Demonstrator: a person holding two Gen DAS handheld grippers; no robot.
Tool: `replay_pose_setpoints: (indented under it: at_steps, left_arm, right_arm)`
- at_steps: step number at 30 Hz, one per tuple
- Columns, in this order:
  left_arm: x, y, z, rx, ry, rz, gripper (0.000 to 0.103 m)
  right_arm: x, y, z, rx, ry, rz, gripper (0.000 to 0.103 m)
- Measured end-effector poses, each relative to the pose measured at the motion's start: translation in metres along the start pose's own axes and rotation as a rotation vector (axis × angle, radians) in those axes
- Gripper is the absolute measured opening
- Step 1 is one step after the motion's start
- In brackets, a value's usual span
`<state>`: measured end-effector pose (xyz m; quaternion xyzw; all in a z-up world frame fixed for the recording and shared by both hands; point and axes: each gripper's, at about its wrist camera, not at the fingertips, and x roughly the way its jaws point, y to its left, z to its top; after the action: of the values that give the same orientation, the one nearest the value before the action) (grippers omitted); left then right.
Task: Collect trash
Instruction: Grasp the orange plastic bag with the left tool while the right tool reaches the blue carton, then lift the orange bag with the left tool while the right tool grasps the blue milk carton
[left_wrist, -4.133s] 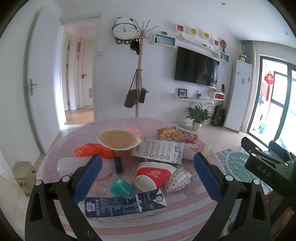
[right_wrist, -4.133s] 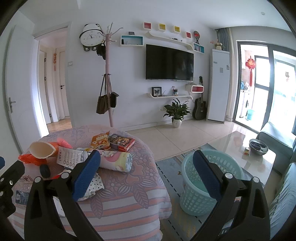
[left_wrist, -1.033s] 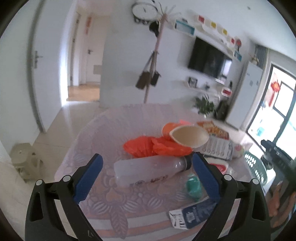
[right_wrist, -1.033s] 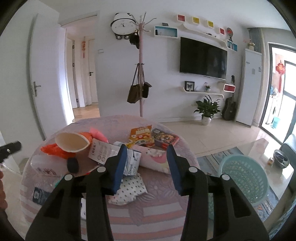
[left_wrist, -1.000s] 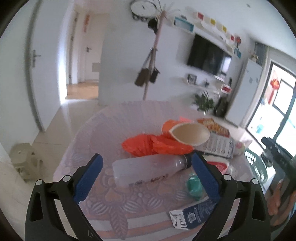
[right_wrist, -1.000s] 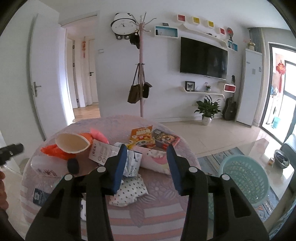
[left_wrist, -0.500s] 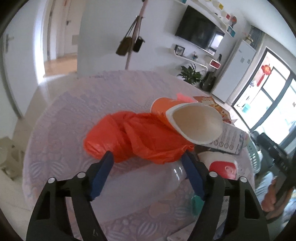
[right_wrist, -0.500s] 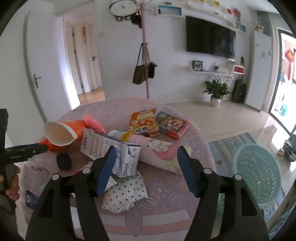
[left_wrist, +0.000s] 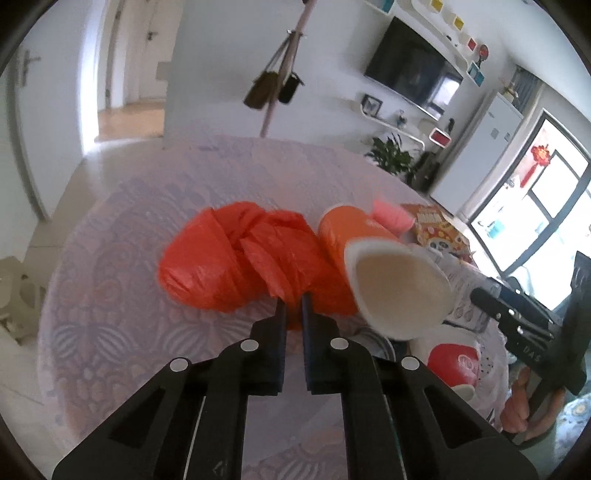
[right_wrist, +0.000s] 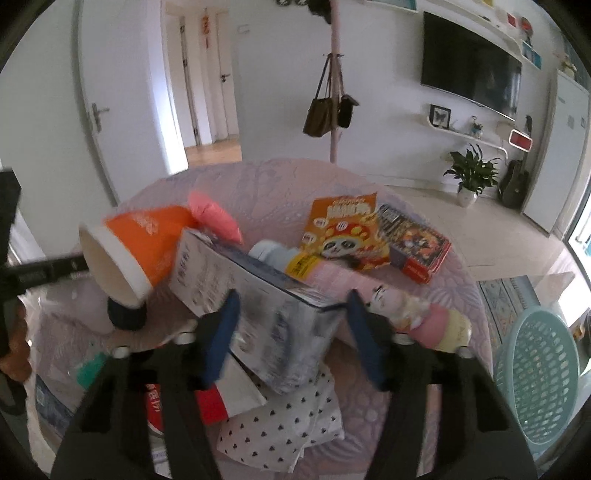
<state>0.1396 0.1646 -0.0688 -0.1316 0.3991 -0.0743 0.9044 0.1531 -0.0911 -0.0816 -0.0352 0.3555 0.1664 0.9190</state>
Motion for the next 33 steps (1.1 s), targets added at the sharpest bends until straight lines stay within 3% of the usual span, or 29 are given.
replay_pose_setpoints:
  at_steps: [7,13,15,16,17,19,25,30,33]
  left_arm:
    - [-0.028,-0.002,0.000,0.001,-0.072,0.037,0.005]
    - [-0.042,0.006,-0.003,-0.019,-0.098,0.044,0.005]
    - [-0.044,0.008,-0.004,-0.020,-0.103,0.044,0.005]
    - [-0.046,0.009,-0.004,-0.020,-0.105,0.044,0.005]
    - [-0.047,0.010,-0.005,-0.022,-0.107,0.043,0.005]
    - [-0.049,0.008,-0.003,-0.018,-0.113,0.041,0.005]
    - [-0.058,0.006,-0.001,-0.018,-0.144,0.041,0.004]
    - [-0.067,0.004,0.007,-0.012,-0.167,0.050,0.004]
    - [-0.071,0.000,0.011,-0.005,-0.179,0.055,0.003]
  right_arm:
    - [-0.027,0.018,-0.005,-0.079,-0.046,0.000,0.023]
    - [-0.042,0.042,-0.010,-0.168,-0.028,0.153,0.023]
    - [-0.043,0.047,-0.007,-0.197,-0.036,0.148,0.026]
    - [-0.043,0.048,-0.005,-0.203,-0.040,0.138,0.036]
    - [-0.043,0.047,-0.003,-0.205,-0.047,0.134,0.058]
    - [-0.042,0.044,0.005,-0.215,-0.061,0.131,0.076]
    - [-0.001,0.033,0.024,-0.252,0.035,0.188,0.076]
    - [0.033,0.029,0.026,-0.245,0.127,0.290,0.075]
    - [0.043,0.034,0.024,-0.263,0.160,0.300,0.057]
